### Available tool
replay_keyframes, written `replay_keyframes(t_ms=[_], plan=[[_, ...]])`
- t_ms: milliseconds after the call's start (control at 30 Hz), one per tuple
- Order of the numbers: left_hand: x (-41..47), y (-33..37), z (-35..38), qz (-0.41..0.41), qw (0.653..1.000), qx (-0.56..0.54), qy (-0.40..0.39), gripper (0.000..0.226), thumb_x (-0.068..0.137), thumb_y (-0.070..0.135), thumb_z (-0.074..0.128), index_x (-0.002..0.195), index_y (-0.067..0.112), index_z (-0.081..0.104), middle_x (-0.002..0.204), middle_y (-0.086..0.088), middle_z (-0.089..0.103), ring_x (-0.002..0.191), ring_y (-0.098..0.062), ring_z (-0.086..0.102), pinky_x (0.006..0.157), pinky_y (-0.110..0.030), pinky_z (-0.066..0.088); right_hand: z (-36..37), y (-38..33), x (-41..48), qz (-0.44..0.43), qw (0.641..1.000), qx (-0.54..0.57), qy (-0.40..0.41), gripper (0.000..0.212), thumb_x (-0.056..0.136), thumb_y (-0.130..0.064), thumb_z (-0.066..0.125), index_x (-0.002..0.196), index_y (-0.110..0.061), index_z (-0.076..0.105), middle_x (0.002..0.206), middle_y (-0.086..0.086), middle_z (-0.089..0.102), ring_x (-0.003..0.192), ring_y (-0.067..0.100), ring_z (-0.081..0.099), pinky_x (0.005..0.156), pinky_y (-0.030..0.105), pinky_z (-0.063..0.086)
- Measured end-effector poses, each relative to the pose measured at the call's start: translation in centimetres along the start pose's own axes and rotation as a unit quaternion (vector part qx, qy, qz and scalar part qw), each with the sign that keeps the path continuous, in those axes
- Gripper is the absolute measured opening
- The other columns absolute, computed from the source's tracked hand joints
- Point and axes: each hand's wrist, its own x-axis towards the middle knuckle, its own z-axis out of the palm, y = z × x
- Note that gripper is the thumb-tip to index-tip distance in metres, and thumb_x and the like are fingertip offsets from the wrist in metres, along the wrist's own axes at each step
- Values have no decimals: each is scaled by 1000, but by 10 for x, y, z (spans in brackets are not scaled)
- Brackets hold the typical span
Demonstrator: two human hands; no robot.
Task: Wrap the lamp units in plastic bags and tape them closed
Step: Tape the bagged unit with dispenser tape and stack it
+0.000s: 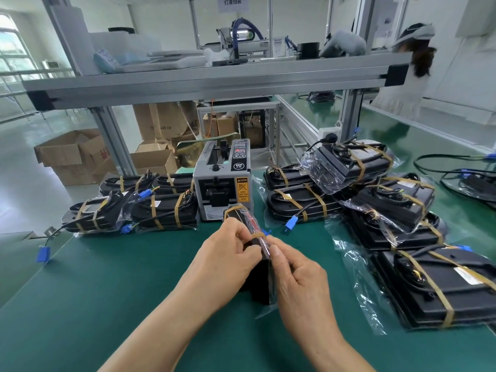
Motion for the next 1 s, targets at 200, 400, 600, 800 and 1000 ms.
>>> replay_keyframes(t_ms=[200,400,600,800,1000], plan=[[4,-7,5,-3,999,-40,32,13,87,39,65,79,36,55,52,17,48,45,-1,41,43,-14,35,0,-2,1,-6,1000,-9,3,34,101,-24,57,89,-54,69,91,-36,71,92,-15,65,75,-1,42],[8,-8,4,5,998,-59,9,24,81,42,72,81,25,57,51,15,42,48,-5,37,50,-22,37,-2,2,1,6,1000,-19,10,32,100,-25,57,92,-53,70,93,-40,68,95,-19,62,76,-3,40],[6,-9,-5,21,995,-82,-46,22,82,33,77,90,24,58,59,12,40,55,-8,37,56,-26,37,-2,3,1,7,1000,5,7,26,100,-25,58,96,-45,74,94,-31,73,94,-13,65,76,0,43],[6,-13,-9,17,989,-128,-66,20,82,20,80,88,19,61,59,11,39,56,-8,35,56,-23,34,-4,-3,3,24,999,-35,-11,30,97,-26,60,86,-49,75,86,-26,74,83,-4,67,68,6,46],[9,-12,-8,13,989,-128,-69,24,78,19,83,82,15,59,53,13,41,51,-7,36,52,-20,34,-5,-23,68,42,980,-187,-47,22,81,-37,76,100,-34,65,99,-15,68,98,1,62,90,23,50]])
